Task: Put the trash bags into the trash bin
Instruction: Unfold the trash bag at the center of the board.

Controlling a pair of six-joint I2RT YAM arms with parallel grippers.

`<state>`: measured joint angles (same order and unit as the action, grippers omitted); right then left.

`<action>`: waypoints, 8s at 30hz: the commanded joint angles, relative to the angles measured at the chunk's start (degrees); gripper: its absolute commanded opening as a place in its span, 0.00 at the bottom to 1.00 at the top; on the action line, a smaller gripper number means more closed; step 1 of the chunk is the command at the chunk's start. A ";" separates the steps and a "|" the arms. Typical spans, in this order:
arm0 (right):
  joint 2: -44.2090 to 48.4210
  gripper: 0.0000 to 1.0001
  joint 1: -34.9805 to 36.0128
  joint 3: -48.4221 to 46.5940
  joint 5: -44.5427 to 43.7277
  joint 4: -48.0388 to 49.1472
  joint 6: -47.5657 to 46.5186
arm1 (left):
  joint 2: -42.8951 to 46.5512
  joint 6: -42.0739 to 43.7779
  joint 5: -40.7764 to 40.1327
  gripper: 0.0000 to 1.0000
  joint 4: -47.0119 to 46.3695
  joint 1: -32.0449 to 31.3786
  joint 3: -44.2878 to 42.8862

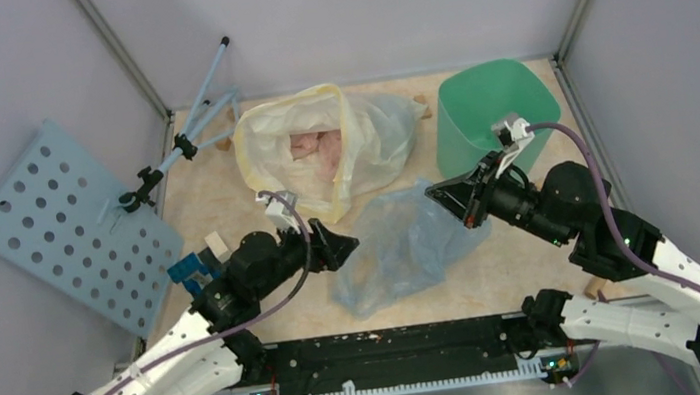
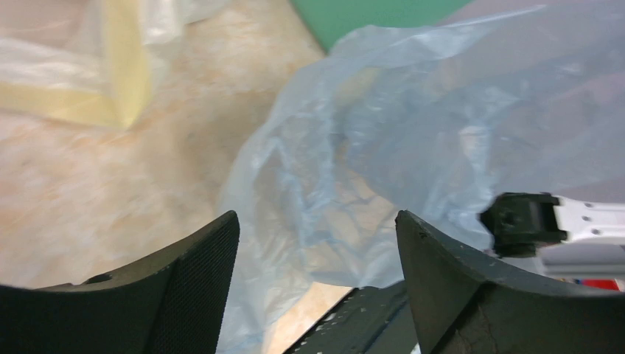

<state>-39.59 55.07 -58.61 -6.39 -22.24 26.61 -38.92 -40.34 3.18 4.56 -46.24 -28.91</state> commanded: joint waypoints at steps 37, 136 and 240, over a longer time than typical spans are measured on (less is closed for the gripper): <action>5.38 0.00 0.33 -5.75 -28.34 -16.55 -3.71 | -2.93 5.87 -20.04 0.00 28.10 -0.06 -19.22; -22.60 0.00 11.83 28.22 -12.14 52.94 -38.79 | -11.04 -4.64 23.70 0.00 2.64 -0.01 -36.39; -5.46 0.90 11.31 16.96 0.66 -13.89 4.45 | -15.02 12.23 -18.80 0.00 20.06 1.59 -37.25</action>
<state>-42.15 65.19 -41.36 -8.78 -37.69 29.19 -54.24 -28.91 -15.92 24.93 -44.88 -65.30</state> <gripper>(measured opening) 0.896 0.005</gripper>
